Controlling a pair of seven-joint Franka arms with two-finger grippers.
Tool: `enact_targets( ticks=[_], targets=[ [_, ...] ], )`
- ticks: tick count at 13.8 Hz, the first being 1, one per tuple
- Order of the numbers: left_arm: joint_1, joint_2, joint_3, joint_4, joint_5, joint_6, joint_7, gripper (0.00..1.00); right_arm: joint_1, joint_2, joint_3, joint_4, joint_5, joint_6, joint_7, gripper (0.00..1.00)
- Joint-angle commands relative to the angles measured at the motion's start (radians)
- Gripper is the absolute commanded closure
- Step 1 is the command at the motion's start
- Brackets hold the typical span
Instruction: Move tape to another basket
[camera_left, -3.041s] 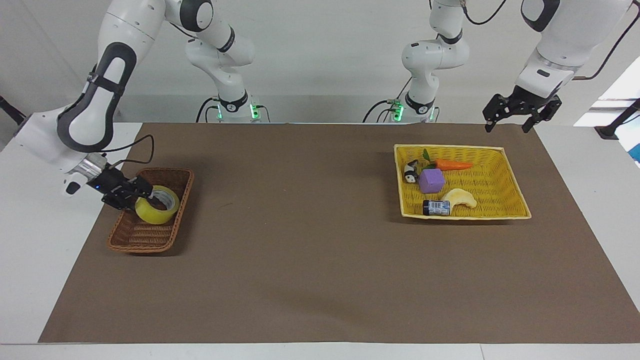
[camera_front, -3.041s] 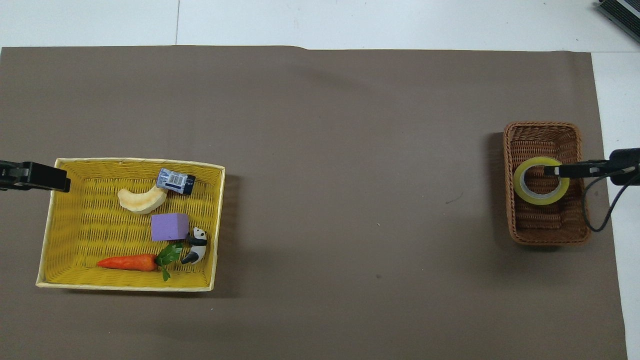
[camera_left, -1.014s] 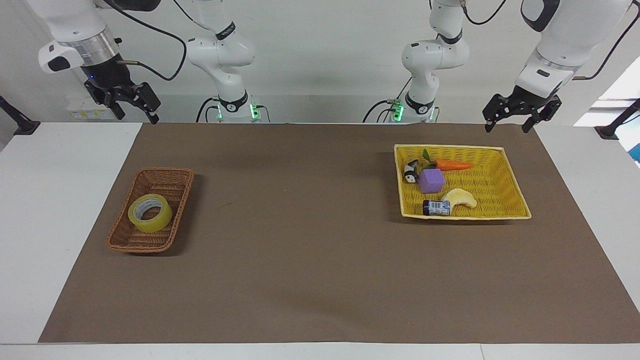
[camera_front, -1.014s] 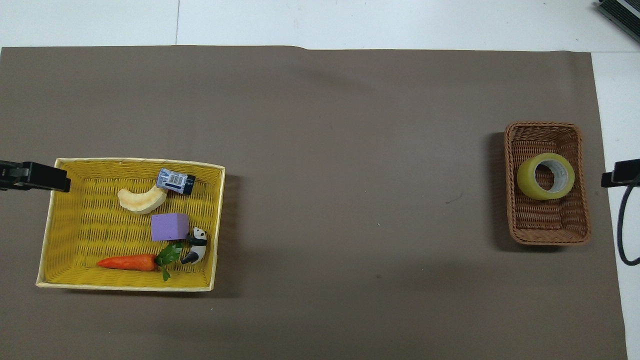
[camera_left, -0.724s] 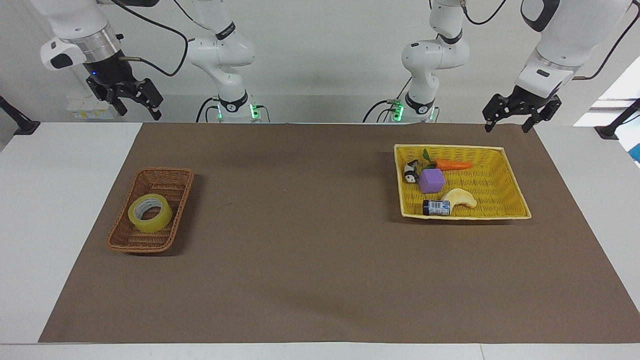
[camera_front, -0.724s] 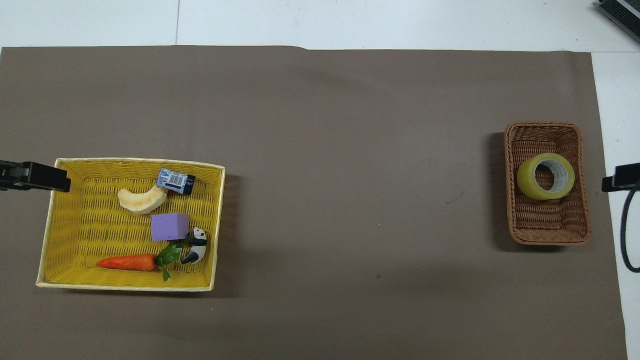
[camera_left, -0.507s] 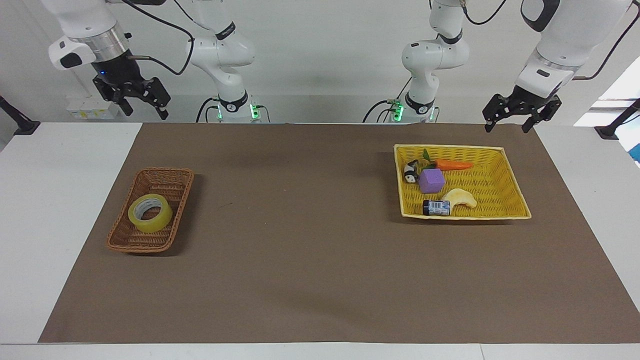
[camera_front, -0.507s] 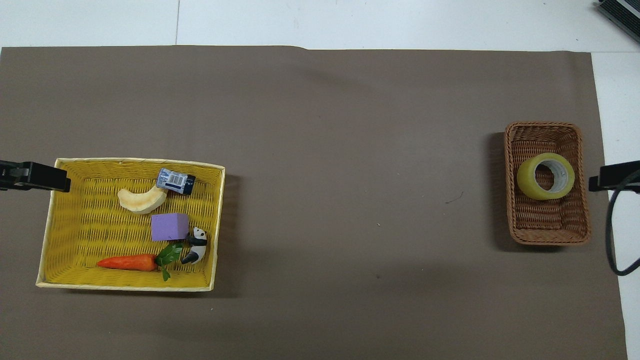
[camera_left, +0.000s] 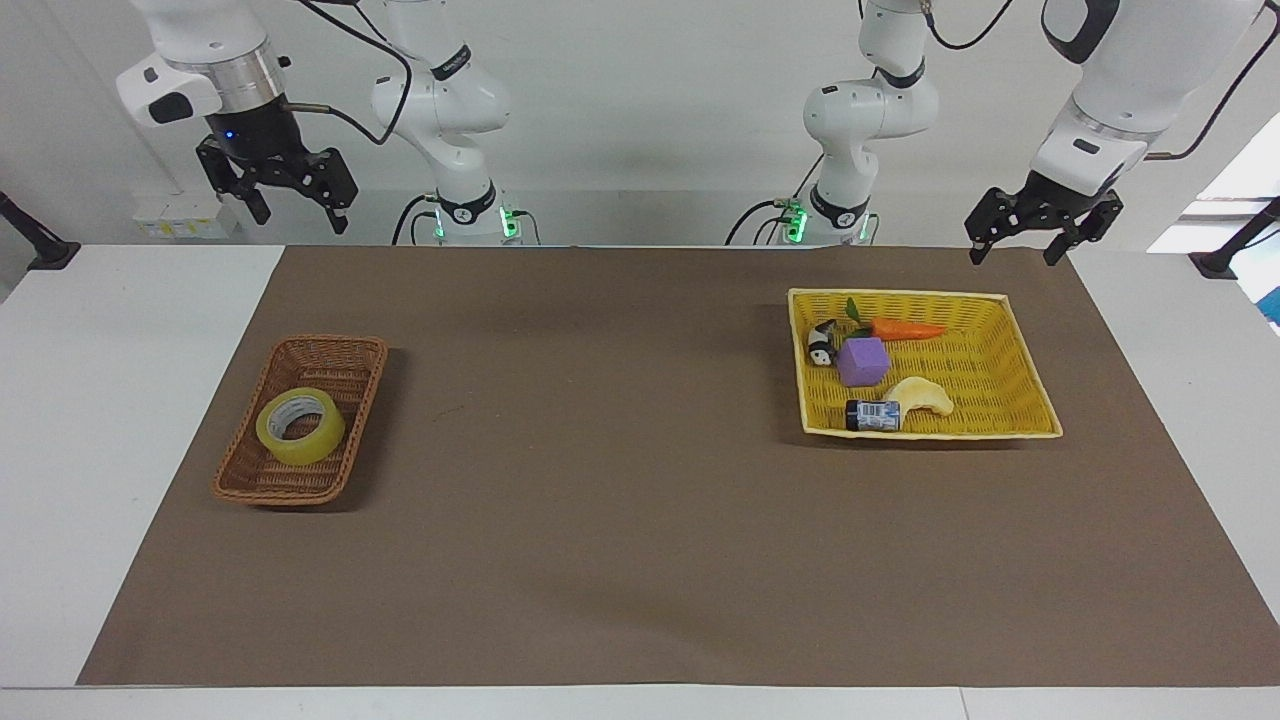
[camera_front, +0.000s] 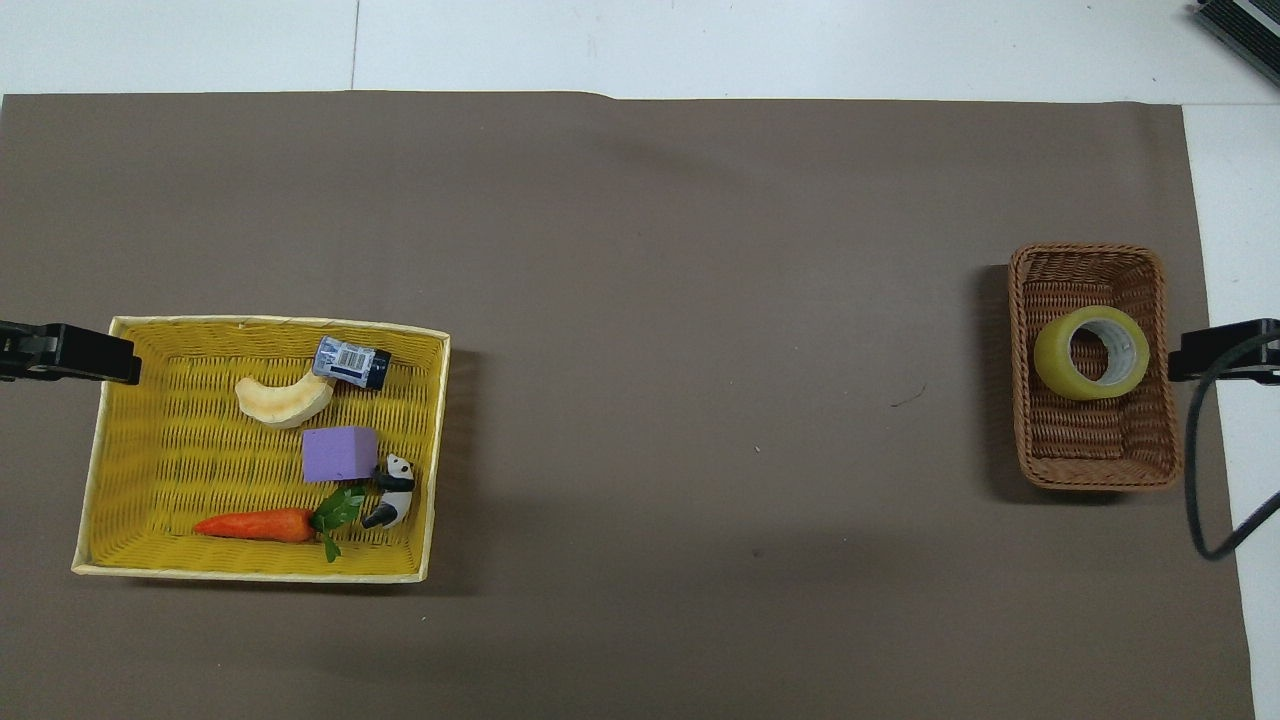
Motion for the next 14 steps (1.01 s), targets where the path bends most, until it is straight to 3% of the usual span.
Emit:
enact_targets(
  ticks=[1, 4, 11, 14],
  targets=[
    [0.01, -0.006, -0.005, 0.006, 0.012, -0.014, 0.013, 0.0, -0.01, 0.047, 0.002, 0.097, 0.04, -0.045, 0.024, 0.0],
    [0.01, -0.006, -0.005, 0.006, 0.012, -0.014, 0.013, 0.0, -0.016, -0.005, -0.001, 0.008, 0.038, -0.017, 0.024, 0.0],
    [0.01, -0.006, -0.005, 0.006, 0.012, -0.014, 0.013, 0.0, -0.012, 0.004, -0.004, 0.025, 0.043, -0.011, 0.027, 0.0],
    [0.01, -0.006, -0.005, 0.006, 0.012, -0.014, 0.013, 0.0, 0.003, 0.0, -0.04, 0.024, 0.05, -0.011, 0.024, 0.0]
  ],
)
